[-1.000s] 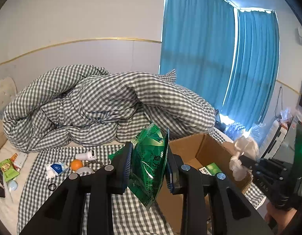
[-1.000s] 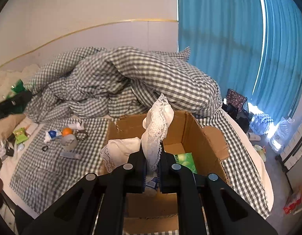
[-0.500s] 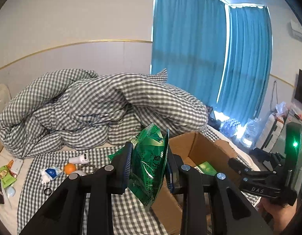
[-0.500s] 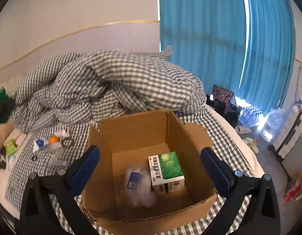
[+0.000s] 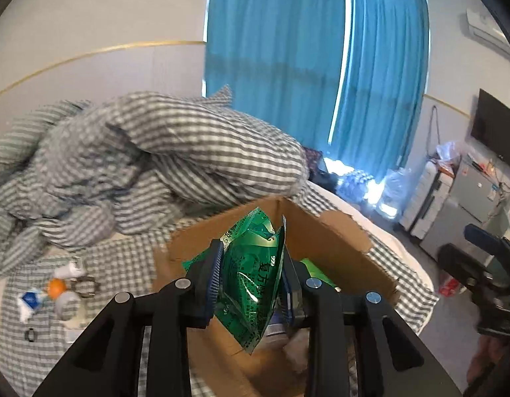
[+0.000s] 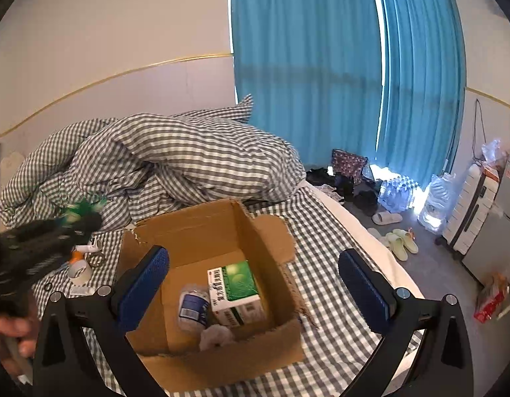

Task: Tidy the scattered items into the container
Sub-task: 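Carry the cloth and green packet over the cardboard box and release them inside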

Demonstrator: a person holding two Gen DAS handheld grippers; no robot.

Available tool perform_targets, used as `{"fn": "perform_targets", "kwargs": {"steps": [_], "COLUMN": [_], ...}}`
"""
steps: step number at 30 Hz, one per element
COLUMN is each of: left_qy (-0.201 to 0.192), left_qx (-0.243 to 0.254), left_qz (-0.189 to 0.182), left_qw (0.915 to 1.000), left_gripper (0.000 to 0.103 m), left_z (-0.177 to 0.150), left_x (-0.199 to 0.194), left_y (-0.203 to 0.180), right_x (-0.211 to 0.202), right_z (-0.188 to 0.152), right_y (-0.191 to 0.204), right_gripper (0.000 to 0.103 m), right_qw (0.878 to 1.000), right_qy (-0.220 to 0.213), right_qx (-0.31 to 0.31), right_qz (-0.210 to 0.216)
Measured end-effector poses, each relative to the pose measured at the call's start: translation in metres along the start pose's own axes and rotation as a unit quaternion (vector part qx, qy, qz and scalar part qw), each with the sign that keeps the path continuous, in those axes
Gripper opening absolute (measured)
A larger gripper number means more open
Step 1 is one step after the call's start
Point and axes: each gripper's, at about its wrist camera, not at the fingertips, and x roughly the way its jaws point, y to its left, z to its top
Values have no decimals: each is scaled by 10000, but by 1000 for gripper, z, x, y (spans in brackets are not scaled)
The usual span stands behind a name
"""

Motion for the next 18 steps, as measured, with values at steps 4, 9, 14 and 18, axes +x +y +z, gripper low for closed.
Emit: {"fn": "perform_targets", "kwargs": {"steps": [4, 9, 14, 18], "left_qy": [45, 214, 575, 660], "left_qx": [65, 345, 241, 188], "left_qz": [-107, 73, 166, 195], "left_qw": [9999, 9992, 9979, 9975], "left_gripper": [30, 30, 32, 59], "left_z": [-1, -8, -17, -19], "left_x": [23, 57, 84, 87], "left_y": [-17, -34, -30, -26], "right_x": [-3, 4, 6, 6], "right_z": [-2, -6, -10, -10], "right_y": [-13, -21, -20, -18], "right_gripper": [103, 103, 103, 103], "right_qw": [9999, 9998, 9999, 9999], "right_qy": [-19, 80, 108, 88], "right_qx": [77, 138, 84, 38], "right_qz": [-66, -101, -48, -55]}}
